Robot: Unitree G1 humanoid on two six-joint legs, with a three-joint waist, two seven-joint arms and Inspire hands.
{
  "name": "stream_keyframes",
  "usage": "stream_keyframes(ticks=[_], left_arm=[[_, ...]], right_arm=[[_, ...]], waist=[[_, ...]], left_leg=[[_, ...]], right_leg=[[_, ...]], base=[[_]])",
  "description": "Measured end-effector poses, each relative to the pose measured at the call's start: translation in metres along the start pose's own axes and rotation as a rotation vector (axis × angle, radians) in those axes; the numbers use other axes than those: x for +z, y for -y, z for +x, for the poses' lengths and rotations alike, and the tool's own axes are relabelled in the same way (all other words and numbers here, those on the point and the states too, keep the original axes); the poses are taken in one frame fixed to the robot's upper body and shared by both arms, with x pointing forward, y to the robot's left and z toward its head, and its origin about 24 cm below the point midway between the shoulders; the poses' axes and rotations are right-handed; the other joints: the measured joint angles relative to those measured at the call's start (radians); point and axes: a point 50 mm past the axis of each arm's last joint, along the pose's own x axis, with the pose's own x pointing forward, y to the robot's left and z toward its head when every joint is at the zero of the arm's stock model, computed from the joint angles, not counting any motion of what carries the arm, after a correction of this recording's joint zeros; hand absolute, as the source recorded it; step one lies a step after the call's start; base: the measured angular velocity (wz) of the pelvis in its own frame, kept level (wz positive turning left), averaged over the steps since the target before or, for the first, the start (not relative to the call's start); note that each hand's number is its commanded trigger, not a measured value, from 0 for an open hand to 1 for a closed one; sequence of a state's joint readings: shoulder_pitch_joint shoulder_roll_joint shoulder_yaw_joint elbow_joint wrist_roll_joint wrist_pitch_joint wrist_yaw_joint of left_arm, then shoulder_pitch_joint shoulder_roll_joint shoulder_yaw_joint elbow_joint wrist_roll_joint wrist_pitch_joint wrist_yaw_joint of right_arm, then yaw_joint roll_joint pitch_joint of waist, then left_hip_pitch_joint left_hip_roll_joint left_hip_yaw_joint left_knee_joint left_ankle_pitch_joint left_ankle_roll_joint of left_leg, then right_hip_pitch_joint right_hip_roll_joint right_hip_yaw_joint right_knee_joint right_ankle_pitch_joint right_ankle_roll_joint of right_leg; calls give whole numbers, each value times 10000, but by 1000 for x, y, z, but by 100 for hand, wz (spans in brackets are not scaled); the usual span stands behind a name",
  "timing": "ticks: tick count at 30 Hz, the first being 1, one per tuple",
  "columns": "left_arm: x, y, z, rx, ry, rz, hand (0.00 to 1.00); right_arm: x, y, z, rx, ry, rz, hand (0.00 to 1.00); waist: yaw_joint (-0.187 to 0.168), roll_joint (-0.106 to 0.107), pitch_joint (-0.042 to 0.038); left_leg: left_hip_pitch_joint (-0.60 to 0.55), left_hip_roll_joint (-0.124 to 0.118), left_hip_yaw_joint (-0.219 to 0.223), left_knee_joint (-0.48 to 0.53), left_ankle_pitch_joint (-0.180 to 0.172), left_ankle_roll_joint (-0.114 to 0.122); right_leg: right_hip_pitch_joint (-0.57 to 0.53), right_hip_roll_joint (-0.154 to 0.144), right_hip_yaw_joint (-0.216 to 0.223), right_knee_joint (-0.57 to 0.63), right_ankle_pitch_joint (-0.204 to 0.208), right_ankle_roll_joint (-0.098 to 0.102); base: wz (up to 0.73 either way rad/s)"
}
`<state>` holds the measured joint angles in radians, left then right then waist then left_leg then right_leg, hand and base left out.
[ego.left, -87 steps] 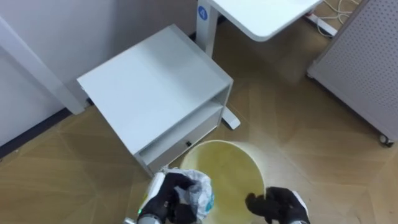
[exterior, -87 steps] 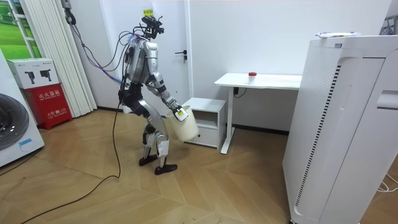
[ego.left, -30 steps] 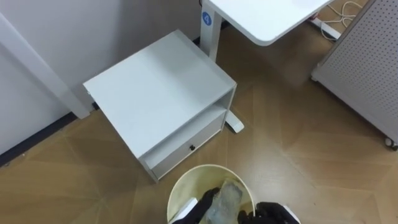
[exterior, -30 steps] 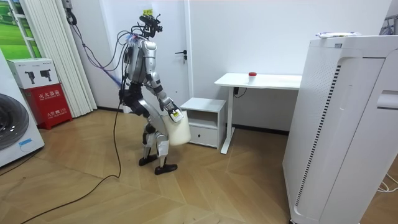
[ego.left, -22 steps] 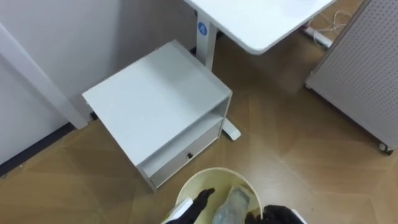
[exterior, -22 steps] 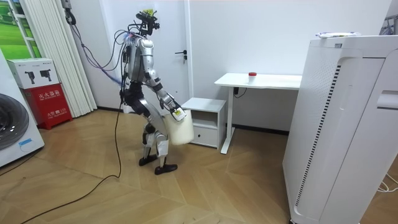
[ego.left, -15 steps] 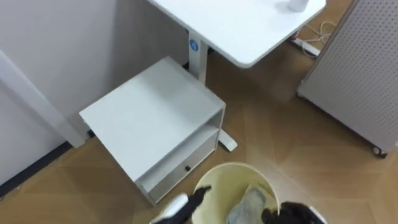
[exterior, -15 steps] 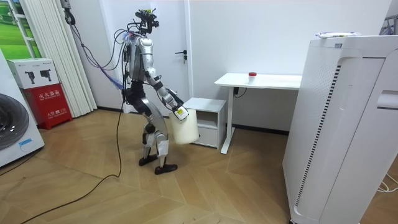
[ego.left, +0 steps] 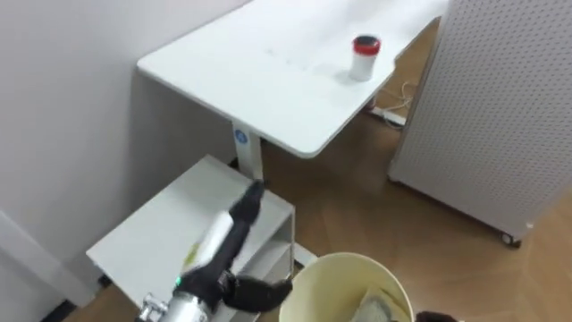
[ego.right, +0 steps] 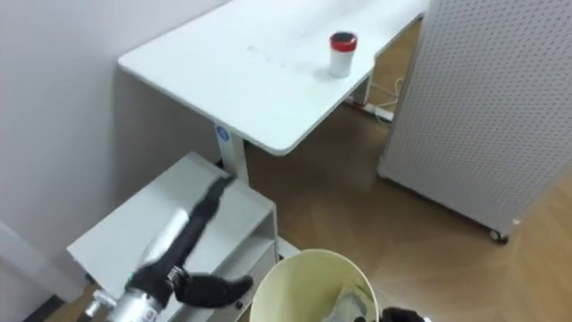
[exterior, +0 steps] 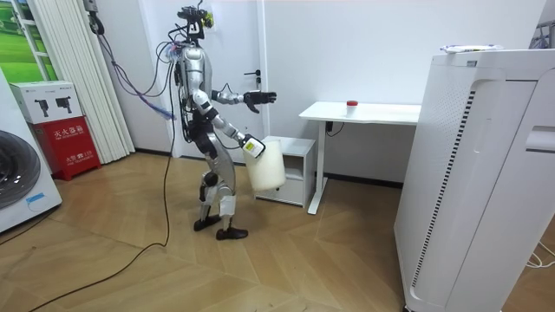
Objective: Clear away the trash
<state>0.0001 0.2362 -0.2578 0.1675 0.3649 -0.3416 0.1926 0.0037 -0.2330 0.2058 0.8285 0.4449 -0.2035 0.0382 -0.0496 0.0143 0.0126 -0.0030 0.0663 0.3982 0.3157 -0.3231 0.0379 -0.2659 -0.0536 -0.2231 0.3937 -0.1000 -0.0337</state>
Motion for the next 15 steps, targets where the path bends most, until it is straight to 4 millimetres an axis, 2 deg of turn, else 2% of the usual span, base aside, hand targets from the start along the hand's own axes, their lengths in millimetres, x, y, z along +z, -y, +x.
stream_keyframes(ticks=[2,6,8,9,11,13,14,15], left_arm=[[3,-6,-1,541,225,-69,0],[3,-20,-9,1648,193,-148,0],[0,-24,-12,1945,60,-261,0],[-3,-25,-17,2046,-128,-239,0],[-8,-24,-24,2094,-409,-253,0],[-11,-25,-29,2236,-656,-422,0],[-12,-25,-29,2278,-692,-502,0],[-11,-25,-28,2344,-649,-643,0]], right_arm=[[2,-1,-1,37,131,-75,100],[-4,0,-7,149,201,-414,100],[-4,1,-7,137,206,-412,100],[-4,1,-7,157,215,-451,100],[-4,1,-8,304,193,-616,100],[-7,0,-9,498,105,-796,100],[-7,0,-10,510,89,-801,100],[-7,2,-10,479,83,-827,100]], waist=[[-1,-36,-21],[26,-132,-65],[35,-196,-84],[52,-218,-81],[191,-215,-83],[424,-234,-71],[517,-251,-64],[549,-275,-63]], left_leg=[[226,-4,96,-116,22,-39],[904,253,387,-215,-86,-276],[1008,254,322,6,-95,-313],[1003,279,105,341,-84,-324],[1003,234,-735,856,-69,-349],[639,35,-2210,1943,1,-448],[551,-80,-2669,2048,-54,-484],[325,-291,-3407,1487,-60,-486]], right_leg=[[123,63,-25,-50,-32,-25],[743,341,-252,-325,-100,-191],[859,422,-90,-390,-138,-247],[912,538,119,-519,-158,-279],[1087,713,657,-534,-179,-324],[1250,959,1463,-567,-134,-388],[1251,962,1701,-553,-127,-384],[1208,997,2084,-539,-113,-370]], base=[[-22],[-22],[-32],[-59],[-78],[-86],[-66],[-60]])
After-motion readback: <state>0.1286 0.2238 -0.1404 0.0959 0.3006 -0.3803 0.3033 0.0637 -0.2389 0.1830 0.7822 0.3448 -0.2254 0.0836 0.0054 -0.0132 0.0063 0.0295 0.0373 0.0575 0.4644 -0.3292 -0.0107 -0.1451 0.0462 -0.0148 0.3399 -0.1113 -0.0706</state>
